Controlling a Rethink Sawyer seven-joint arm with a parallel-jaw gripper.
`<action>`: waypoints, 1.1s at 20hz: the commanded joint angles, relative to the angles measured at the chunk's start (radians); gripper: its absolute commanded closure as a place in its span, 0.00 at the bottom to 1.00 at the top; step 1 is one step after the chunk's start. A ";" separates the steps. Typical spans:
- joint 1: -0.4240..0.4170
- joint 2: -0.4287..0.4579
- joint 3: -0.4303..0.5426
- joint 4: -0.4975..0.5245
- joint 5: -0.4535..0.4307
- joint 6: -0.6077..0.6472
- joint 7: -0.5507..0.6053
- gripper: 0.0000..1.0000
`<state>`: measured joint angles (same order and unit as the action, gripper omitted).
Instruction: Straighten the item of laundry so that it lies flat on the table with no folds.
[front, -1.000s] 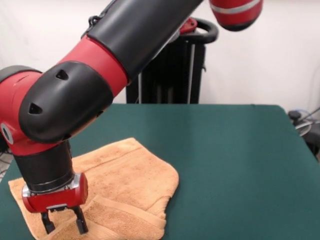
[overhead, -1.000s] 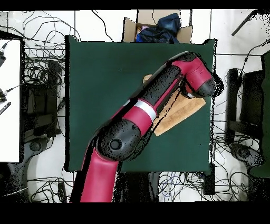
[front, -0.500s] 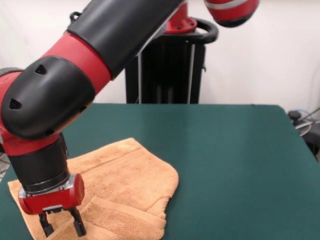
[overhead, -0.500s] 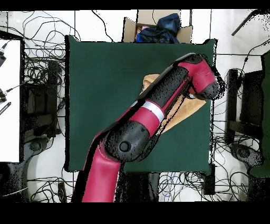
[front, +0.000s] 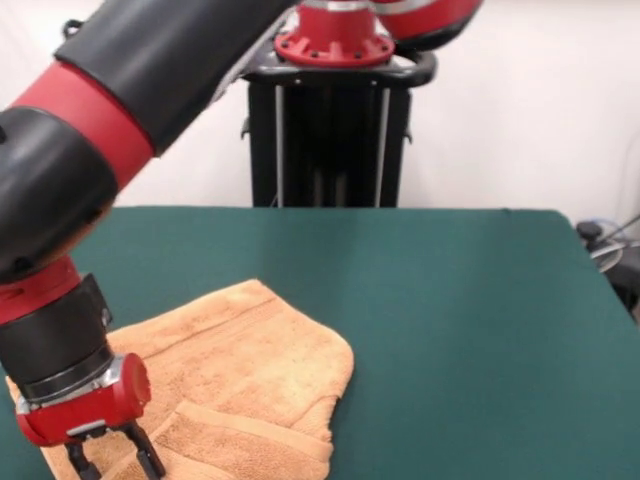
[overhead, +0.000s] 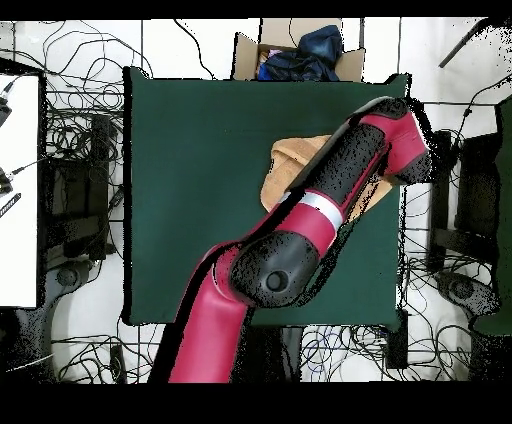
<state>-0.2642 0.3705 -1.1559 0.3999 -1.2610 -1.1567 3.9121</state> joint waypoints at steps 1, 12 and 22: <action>-0.033 0.143 0.153 -0.238 0.066 -0.138 0.138 0.00; -0.054 0.123 0.217 -0.227 0.127 -0.166 0.097 0.00; -0.064 0.086 0.314 -0.210 0.151 -0.190 0.058 0.00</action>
<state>-0.3528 0.3706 -1.0043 0.2495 -1.2275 -1.2720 3.9121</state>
